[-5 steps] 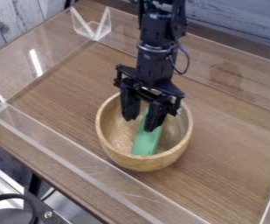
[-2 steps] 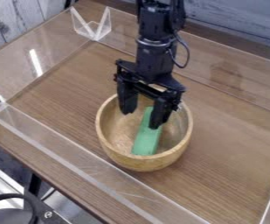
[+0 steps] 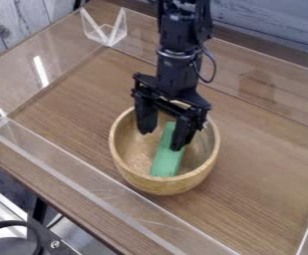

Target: Remove the green block from inside the brown bowl and put it on the table

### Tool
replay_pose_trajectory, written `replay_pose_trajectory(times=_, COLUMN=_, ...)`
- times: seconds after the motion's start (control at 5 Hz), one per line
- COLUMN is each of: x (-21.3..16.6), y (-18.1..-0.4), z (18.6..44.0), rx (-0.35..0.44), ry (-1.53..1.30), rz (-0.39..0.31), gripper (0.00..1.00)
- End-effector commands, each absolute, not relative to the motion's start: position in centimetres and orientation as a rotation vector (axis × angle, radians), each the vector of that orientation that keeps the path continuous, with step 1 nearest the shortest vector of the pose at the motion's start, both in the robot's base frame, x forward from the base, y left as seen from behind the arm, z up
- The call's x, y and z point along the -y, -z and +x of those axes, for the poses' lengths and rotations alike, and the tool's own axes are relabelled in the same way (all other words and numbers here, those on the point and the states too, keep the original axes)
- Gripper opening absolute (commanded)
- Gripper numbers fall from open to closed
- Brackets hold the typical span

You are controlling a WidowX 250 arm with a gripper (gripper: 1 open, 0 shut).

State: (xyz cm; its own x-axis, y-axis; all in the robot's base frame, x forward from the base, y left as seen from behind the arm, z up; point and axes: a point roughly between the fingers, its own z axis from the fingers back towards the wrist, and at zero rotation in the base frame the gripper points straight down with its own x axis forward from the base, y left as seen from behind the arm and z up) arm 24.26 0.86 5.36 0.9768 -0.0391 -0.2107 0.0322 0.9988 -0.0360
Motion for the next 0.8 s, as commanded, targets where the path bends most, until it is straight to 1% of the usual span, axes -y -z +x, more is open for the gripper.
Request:
replay_pose_trajectory(times=0.0, x=-1.07, y=-6.32, z=25.40, rx=-0.159, ry=0.030, rz=-0.030, gripper=1.00)
replay_pose_trajectory(times=0.2, x=-1.08, y=-6.13, z=25.45, rx=-0.157, ry=0.027, rz=-0.033, gripper=0.00)
replay_pose_trajectory(times=0.4, x=-1.03, y=-6.65, z=25.45, rx=-0.147, ry=0.026, rz=-0.039, gripper=1.00)
replay_pose_trajectory(times=0.6, x=-0.95, y=-6.20, z=25.50, rx=-0.154, ry=0.026, rz=-0.040, gripper=1.00)
